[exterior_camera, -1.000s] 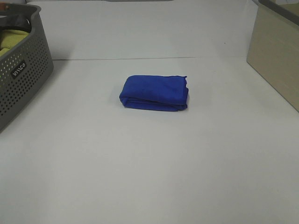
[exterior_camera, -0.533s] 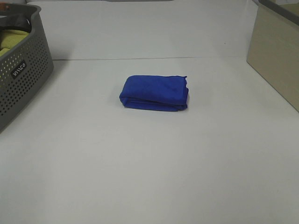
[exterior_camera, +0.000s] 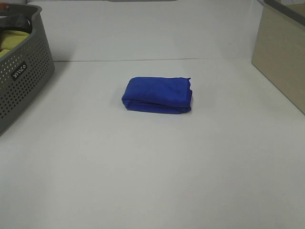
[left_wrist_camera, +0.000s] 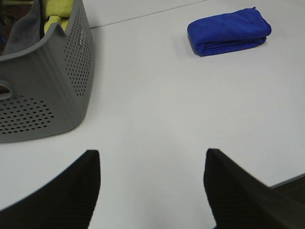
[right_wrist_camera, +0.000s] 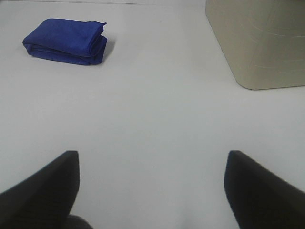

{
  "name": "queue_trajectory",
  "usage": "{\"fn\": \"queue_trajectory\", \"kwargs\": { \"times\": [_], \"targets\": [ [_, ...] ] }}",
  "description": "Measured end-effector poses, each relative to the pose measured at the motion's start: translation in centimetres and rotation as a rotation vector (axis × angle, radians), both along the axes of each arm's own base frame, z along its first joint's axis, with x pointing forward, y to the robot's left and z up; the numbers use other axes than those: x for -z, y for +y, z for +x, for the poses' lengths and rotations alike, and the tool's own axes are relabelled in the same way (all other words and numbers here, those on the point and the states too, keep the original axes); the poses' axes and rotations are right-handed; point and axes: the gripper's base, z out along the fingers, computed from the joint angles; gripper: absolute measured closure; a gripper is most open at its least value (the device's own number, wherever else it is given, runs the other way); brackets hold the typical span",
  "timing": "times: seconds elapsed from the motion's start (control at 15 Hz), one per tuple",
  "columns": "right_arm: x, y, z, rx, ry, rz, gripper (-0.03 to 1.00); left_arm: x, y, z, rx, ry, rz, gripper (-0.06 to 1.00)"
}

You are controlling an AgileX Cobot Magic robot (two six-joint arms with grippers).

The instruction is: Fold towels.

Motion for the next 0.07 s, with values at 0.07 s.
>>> {"fn": "queue_trajectory", "kwargs": {
  "times": [0.07],
  "targets": [
    [0.00,0.00,0.00,0.000,0.000,0.000,0.19,0.00,0.00,0.00,0.000,0.000,0.000,0.34]
  ]
}}
